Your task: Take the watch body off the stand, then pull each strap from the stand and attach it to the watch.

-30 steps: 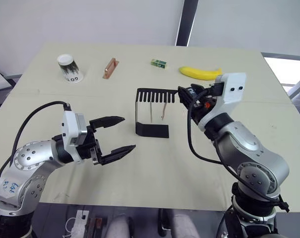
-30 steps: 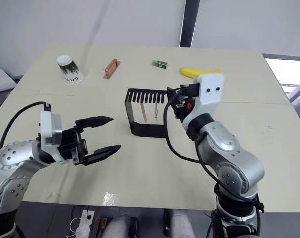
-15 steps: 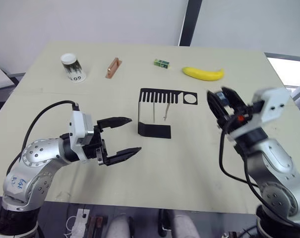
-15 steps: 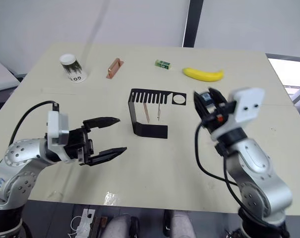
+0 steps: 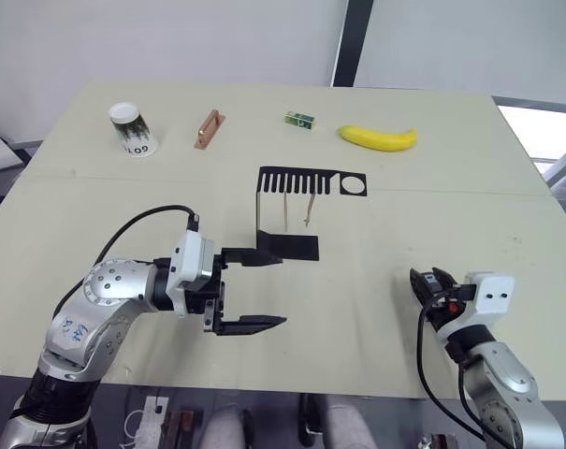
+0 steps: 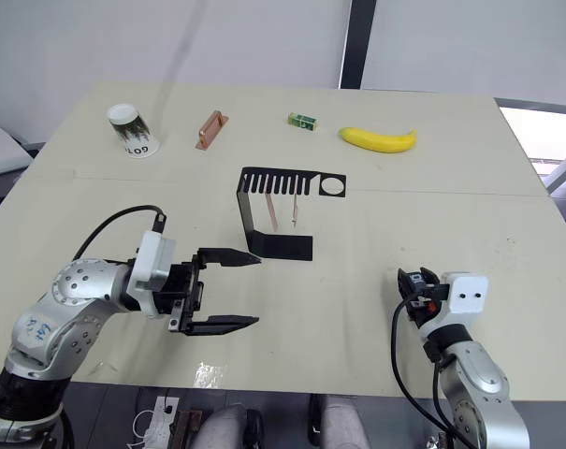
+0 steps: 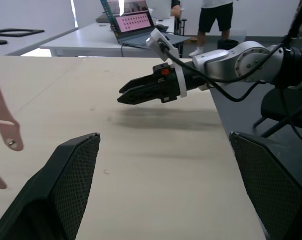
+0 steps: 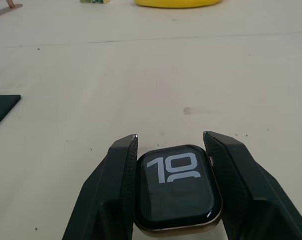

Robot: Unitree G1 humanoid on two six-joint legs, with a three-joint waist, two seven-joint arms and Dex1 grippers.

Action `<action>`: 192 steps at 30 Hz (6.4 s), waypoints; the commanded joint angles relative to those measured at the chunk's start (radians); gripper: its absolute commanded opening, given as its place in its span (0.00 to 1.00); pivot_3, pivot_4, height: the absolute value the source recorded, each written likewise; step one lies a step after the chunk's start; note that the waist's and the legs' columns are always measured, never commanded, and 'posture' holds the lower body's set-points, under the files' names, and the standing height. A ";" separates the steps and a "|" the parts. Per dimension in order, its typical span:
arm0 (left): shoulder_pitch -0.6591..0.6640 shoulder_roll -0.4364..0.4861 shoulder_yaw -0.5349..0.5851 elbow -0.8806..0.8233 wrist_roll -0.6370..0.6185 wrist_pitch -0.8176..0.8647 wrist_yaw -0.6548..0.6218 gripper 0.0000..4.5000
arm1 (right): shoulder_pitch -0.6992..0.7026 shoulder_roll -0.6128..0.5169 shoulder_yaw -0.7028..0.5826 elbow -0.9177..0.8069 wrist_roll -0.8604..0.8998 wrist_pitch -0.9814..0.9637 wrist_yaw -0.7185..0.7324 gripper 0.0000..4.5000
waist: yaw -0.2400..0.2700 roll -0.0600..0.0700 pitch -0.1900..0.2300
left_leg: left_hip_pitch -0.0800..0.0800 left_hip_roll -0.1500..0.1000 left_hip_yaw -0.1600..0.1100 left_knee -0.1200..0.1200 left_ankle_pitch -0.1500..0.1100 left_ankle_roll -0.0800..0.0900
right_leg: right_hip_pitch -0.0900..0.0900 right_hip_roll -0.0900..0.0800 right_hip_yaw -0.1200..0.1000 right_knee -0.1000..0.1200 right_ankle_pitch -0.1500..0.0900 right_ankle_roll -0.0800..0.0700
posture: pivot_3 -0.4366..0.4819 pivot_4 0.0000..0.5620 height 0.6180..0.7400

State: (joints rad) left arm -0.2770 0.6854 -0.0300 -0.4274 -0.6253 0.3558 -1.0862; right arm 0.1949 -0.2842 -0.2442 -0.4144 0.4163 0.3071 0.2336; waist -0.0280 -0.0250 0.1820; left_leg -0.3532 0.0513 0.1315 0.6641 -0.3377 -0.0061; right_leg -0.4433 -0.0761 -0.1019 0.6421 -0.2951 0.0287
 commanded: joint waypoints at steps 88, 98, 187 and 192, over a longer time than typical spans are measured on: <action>0.114 -0.491 -0.121 -0.102 0.516 0.039 1.006 1.00 | -0.134 -0.297 0.037 0.001 0.154 -0.190 0.656 0.98 | 0.029 0.000 0.000 | 0.016 0.002 0.003 -0.001 -0.006 0.001 | 0.017 0.001 0.000 -0.005 0.000 0.001 | 0.48 0.27 1.00; 0.031 -0.616 -0.129 0.090 0.609 -0.058 1.077 1.00 | -0.113 -0.328 0.015 -0.051 0.167 -0.149 0.650 0.98 | 0.032 0.000 0.000 | 0.016 0.002 0.003 0.000 -0.006 0.002 | 0.017 0.001 0.000 -0.005 0.000 0.001 | 0.48 0.27 1.00; -0.017 -0.743 -0.109 0.189 0.732 -0.156 1.154 0.00 | -0.388 0.203 0.444 -0.050 -0.280 -0.039 0.015 1.00 | 0.024 0.000 0.000 | 0.014 0.003 0.002 0.000 -0.005 0.002 | 0.015 0.001 -0.001 -0.005 0.000 0.001 | 0.48 0.27 1.00; -0.018 -0.743 -0.113 0.188 0.733 -0.153 1.151 0.00 | -0.426 0.231 0.446 -0.014 -0.327 -0.065 -0.019 1.00 | 0.025 0.000 0.000 | 0.013 0.003 0.002 0.000 -0.005 0.002 | 0.015 0.001 -0.002 -0.005 0.000 0.001 | 0.48 0.27 1.00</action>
State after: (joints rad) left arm -0.2763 -0.0453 -0.1370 -0.2173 0.1019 0.2094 0.0625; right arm -0.2217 -0.0629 0.2058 -0.4171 0.1071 0.2723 0.2417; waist -0.0032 -0.0251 0.1818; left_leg -0.3400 0.0542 0.1333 0.6639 -0.3432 -0.0042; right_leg -0.4284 -0.0753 -0.1034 0.6371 -0.2950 0.0294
